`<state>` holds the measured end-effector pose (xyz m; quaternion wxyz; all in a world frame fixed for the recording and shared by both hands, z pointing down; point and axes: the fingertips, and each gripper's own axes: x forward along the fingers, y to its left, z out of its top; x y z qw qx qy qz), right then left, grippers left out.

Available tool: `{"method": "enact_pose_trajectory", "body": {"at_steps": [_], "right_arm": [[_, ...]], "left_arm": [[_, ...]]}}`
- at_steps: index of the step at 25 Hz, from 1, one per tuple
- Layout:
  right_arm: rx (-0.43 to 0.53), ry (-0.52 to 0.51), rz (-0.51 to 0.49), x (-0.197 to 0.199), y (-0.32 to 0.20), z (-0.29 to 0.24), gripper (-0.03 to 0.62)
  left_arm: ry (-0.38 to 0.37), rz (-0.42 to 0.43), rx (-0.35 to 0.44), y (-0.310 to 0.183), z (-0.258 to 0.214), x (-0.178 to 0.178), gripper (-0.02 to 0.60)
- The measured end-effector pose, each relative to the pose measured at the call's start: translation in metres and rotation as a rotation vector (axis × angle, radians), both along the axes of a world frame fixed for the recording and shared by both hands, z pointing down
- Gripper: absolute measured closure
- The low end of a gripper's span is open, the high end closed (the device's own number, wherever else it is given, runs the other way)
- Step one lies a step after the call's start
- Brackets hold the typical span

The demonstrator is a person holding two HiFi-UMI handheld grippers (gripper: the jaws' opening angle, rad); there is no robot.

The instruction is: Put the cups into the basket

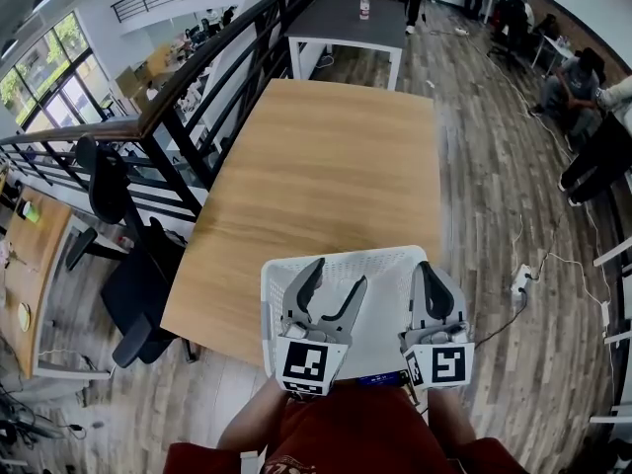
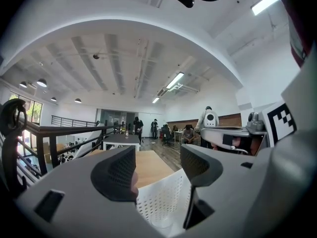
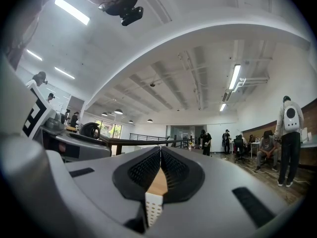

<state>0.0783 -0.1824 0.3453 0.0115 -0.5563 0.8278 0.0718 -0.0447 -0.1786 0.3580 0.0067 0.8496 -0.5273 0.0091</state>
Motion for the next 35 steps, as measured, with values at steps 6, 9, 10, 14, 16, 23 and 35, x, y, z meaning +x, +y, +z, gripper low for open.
{"method": "enact_pose_trajectory", "body": {"at_steps": [6, 9, 10, 14, 16, 23, 35], "right_arm": [[-0.007, 0.002, -0.007, -0.002, -0.001, 0.003, 0.582], [-0.009, 0.003, -0.010, -0.005, -0.001, 0.004, 0.582], [-0.009, 0.003, -0.010, -0.005, -0.002, 0.004, 0.582], [-0.012, -0.002, -0.008, -0.005, -0.003, 0.006, 0.582], [-0.013, -0.003, -0.009, -0.006, -0.002, 0.006, 0.582], [-0.005, -0.003, -0.013, -0.003, -0.001, 0.001, 0.582], [-0.009, 0.002, -0.022, -0.008, 0.003, -0.002, 0.582]], "left_arm": [[0.015, -0.061, -0.007, 0.000, 0.001, -0.008, 0.334], [0.025, -0.074, -0.014, -0.001, 0.003, -0.014, 0.354], [0.030, -0.078, -0.017, -0.001, 0.003, -0.015, 0.360], [0.032, -0.097, -0.023, -0.002, 0.005, -0.020, 0.410], [0.026, -0.109, -0.025, -0.002, 0.006, -0.022, 0.445], [0.040, -0.131, -0.024, -0.002, 0.005, -0.022, 0.520], [0.038, -0.147, -0.044, 0.000, 0.012, -0.025, 0.574]]}}
